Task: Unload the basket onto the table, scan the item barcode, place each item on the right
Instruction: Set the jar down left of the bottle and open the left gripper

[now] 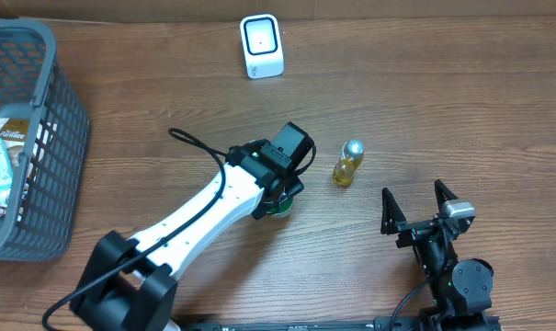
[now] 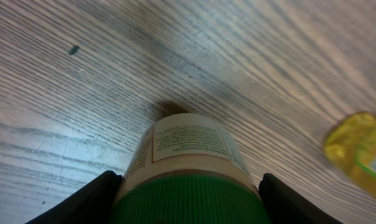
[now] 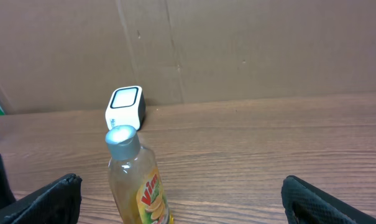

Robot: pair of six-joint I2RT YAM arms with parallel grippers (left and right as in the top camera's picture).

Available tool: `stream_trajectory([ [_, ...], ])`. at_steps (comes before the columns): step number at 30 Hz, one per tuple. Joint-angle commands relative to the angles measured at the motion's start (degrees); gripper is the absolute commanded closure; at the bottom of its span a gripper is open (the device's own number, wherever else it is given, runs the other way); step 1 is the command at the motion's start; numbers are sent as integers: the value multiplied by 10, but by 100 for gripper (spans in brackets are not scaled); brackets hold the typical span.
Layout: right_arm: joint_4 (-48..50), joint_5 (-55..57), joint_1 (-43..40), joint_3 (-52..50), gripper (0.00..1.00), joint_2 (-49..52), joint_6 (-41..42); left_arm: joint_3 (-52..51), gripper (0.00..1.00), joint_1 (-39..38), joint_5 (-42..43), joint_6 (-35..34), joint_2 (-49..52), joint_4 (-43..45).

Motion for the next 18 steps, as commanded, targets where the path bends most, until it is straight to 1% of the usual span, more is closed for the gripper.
stream_trajectory([
  [1, 1, -3, 1, -6, 0, -6, 0, -2, 53, -9, -12, -12, 21, 2],
  [3, 1, -3, 1, -6, 0, -6, 0, -2, 51, -11, -12, -12, 31, 10],
  [5, 1, -3, 1, -6, 0, -6, 0, -2, 46, -11, -12, -12, 35, 19],
  [6, 1, -3, 1, -6, 0, -6, 0, -2, 37, -11, -12, -8, 35, 24],
  [7, 1, -3, 1, -6, 0, -6, 0, -2, 23, -11, -12, -5, 35, 29],
  [8, 1, -3, 1, -6, 0, -6, 0, -2, 14, -11, -12, 1, 35, 33],
  [9, 1, -3, 1, -6, 0, -6, 0, -2, 8, -11, -12, 17, 35, 40],
  [11, 1, -3, 1, -6, 0, -6, 0, -2, 0, -11, -12, 50, 35, 50],
  [15, 1, -3, 1, -6, 0, -6, 0, 7, 0, -9, -14, 95, 35, 56],
  [18, 1, -3, 1, -6, 0, -6, 0, 38, 0, 4, -14, 184, 29, 42],
])
